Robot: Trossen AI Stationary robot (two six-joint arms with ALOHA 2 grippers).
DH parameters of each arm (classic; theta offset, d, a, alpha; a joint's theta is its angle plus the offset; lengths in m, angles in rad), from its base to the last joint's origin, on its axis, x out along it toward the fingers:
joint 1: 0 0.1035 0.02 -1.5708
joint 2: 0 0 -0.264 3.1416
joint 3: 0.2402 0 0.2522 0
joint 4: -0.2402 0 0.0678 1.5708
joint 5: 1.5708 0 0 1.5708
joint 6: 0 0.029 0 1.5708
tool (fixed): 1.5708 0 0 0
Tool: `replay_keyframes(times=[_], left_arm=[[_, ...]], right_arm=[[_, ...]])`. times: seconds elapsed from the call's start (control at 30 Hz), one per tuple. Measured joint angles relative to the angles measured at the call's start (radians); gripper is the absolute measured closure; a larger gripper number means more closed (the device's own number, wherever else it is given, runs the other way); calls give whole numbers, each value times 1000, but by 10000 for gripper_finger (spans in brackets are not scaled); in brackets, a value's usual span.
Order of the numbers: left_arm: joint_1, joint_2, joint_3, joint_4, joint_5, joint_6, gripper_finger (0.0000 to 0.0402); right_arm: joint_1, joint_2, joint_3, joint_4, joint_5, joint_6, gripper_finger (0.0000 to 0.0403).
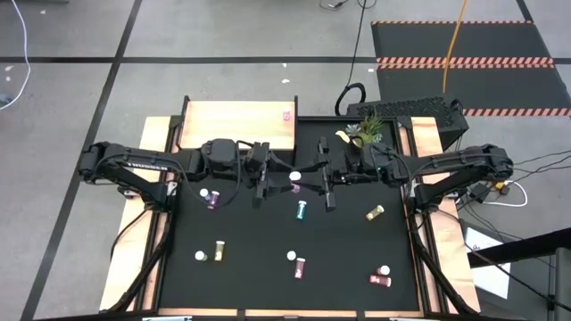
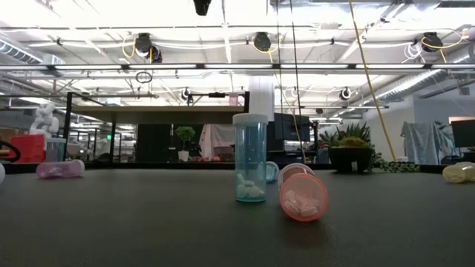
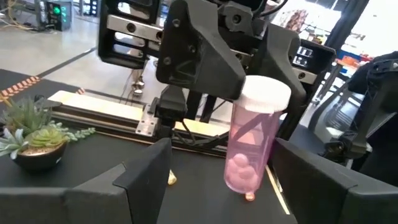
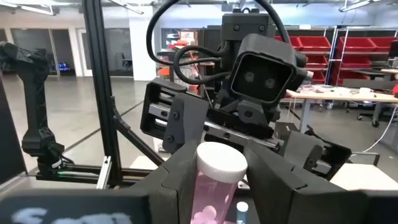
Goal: Pick and place medicine bottles onto shelf by color
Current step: Put the right pink pill bottle on the shelf aligned with the other pink pill bottle
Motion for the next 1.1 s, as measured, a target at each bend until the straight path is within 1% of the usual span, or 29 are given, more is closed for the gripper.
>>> replay_keyframes(times=[0.13,0.4,0.67,0.77,0.83,0.97,1.1], left_arm=[[3,0,0,3,18,4,128],[4,0,0,21,63,24,128],[5,0,0,47,85,26,131],[5,0,0,47,88,26,152],[5,0,0,48,93,26,174],[5,0,0,54,94,26,217],[5,0,0,57,111,25,246]], right_arm=[[0,19,19,1,0,-16,287],[0,20,19,-1,0,-18,287],[0,19,19,-1,0,-18,287],[0,19,19,-1,-5,-18,287],[0,19,19,1,-26,-2,287],[0,19,19,11,-27,5,287],[0,19,19,23,-31,5,287]])
